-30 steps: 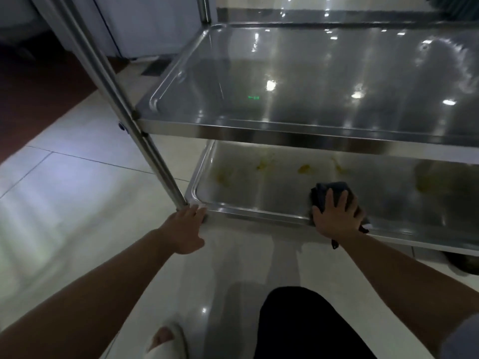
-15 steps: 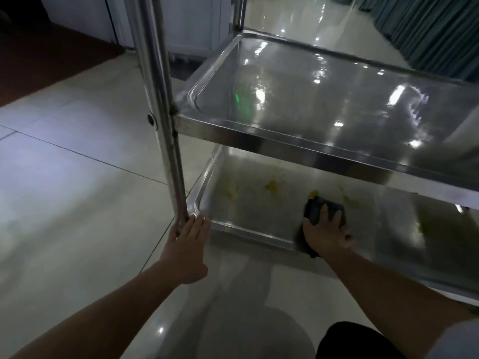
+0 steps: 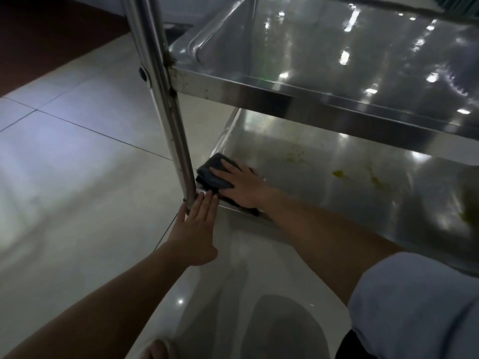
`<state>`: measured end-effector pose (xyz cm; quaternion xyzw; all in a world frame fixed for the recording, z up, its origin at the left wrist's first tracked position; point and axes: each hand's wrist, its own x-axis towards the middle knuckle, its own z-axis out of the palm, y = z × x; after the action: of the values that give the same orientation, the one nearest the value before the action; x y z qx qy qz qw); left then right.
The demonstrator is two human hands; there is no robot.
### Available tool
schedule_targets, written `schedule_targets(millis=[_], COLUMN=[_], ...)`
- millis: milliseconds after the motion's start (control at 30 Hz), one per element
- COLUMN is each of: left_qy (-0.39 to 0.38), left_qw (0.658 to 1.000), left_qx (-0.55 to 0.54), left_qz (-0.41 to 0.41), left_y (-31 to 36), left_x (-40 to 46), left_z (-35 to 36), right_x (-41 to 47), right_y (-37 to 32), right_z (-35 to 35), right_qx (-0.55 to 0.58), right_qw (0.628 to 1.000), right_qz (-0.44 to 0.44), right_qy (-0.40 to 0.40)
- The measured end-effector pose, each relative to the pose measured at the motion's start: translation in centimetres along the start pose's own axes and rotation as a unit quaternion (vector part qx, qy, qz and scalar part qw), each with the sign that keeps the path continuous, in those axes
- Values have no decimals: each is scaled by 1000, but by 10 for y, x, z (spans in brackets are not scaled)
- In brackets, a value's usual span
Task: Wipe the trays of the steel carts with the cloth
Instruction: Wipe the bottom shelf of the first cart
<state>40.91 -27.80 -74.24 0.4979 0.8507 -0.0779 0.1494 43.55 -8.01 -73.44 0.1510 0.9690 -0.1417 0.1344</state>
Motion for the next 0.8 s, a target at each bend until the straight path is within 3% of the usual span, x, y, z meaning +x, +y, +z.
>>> schedule_targets(millis=[167, 333, 500, 667, 733, 800], left_qy=[-2, -11, -5, 11, 11, 8], left_qw=[1000, 1000, 999, 999, 1000, 1000], left_qx=[-9, -1, -35, -27, -11, 7], left_qz=[-2, -7, -9, -20, -21, -26], left_y=[-1, 0, 5, 11, 11, 12], left_x=[1, 0, 3, 4, 4, 4], left_z=[-1, -2, 2, 9, 8, 5], right_x=[1, -40, -89, -65, -55, -55], right_y=[22, 94, 164, 116, 81, 52], right_z=[-8, -8, -9, -6, 1, 8], right_qx=[32, 56, 52, 118, 93, 26], right_qw=[993, 964, 945, 902, 932, 978], right_qz=[108, 248, 311, 404, 335, 190], right_qy=[35, 74, 90, 97, 97, 83])
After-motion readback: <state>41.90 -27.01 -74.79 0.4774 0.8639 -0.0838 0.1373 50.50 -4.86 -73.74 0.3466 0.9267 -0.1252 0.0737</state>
